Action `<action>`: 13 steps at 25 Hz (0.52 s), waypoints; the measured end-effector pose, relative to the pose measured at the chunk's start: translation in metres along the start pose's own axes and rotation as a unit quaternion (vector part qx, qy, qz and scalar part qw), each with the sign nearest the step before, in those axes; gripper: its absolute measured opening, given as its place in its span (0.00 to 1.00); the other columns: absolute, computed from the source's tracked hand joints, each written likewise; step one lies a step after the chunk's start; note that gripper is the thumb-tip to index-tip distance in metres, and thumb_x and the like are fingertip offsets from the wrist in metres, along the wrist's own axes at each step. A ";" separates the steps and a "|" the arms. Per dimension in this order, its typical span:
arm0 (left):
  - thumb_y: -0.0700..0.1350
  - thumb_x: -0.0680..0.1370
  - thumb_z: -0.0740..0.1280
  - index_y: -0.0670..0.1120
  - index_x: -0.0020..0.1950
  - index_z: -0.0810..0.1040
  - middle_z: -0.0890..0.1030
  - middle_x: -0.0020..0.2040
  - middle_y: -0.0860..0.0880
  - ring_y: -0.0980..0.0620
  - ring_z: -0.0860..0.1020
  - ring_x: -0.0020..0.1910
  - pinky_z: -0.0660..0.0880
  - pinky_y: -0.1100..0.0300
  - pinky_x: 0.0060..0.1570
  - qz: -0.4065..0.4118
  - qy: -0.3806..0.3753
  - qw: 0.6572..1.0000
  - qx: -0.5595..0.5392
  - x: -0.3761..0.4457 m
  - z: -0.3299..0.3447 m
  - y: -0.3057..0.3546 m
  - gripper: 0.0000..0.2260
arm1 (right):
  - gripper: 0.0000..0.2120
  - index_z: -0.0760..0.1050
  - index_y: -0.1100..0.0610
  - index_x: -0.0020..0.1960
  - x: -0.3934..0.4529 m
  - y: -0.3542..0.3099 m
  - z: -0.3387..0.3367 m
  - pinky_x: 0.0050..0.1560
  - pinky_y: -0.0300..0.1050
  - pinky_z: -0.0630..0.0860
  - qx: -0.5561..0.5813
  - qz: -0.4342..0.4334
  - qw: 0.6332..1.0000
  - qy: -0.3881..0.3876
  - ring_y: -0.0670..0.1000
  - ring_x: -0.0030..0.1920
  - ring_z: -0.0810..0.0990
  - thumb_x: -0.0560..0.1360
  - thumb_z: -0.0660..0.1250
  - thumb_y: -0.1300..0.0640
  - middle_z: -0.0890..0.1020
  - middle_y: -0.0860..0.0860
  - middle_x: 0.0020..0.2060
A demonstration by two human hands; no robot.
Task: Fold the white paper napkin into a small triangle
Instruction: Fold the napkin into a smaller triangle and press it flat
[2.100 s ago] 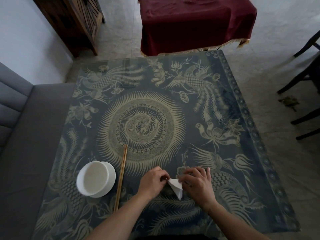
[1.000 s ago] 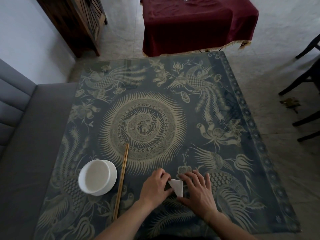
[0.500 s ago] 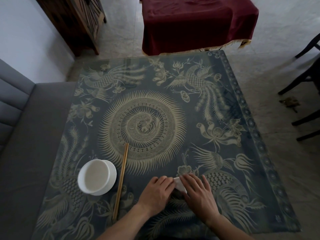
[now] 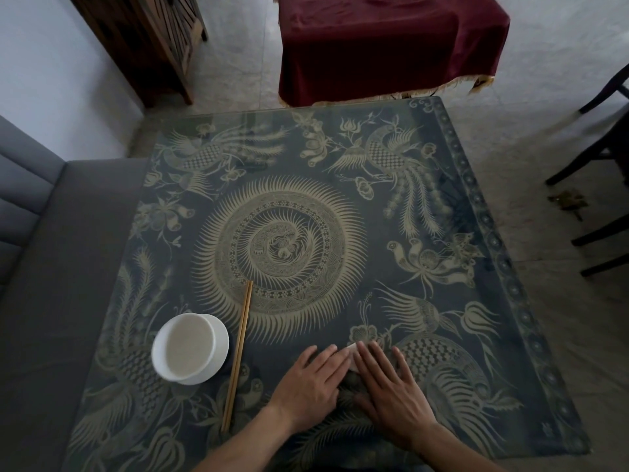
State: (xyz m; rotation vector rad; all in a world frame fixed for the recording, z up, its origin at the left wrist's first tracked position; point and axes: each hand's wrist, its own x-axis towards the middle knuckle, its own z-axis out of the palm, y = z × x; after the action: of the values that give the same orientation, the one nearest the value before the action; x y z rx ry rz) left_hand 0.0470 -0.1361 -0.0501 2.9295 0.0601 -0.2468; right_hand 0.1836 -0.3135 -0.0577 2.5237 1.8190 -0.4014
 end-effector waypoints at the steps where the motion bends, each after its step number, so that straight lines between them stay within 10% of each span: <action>1: 0.53 0.78 0.61 0.45 0.75 0.67 0.68 0.75 0.48 0.48 0.66 0.73 0.67 0.46 0.69 -0.002 -0.007 1.000 0.003 0.000 0.000 0.000 0.26 | 0.35 0.58 0.59 0.77 -0.001 0.000 0.000 0.69 0.63 0.56 -0.002 -0.001 1.000 -0.002 0.56 0.76 0.56 0.78 0.56 0.38 0.59 0.55 0.77; 13: 0.56 0.80 0.58 0.45 0.77 0.64 0.63 0.78 0.48 0.49 0.61 0.76 0.59 0.44 0.73 -0.019 -0.051 0.998 0.004 -0.003 0.001 -0.002 0.27 | 0.36 0.55 0.57 0.78 0.009 0.001 0.001 0.69 0.68 0.54 -0.008 -0.011 1.000 -0.026 0.55 0.77 0.53 0.79 0.54 0.35 0.56 0.52 0.78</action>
State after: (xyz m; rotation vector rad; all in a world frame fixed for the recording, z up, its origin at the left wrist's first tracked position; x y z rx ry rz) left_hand 0.0436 -0.1339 -0.0509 2.9206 0.0993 -0.4036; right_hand 0.1868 -0.3056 -0.0608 2.4597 1.8267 -0.4469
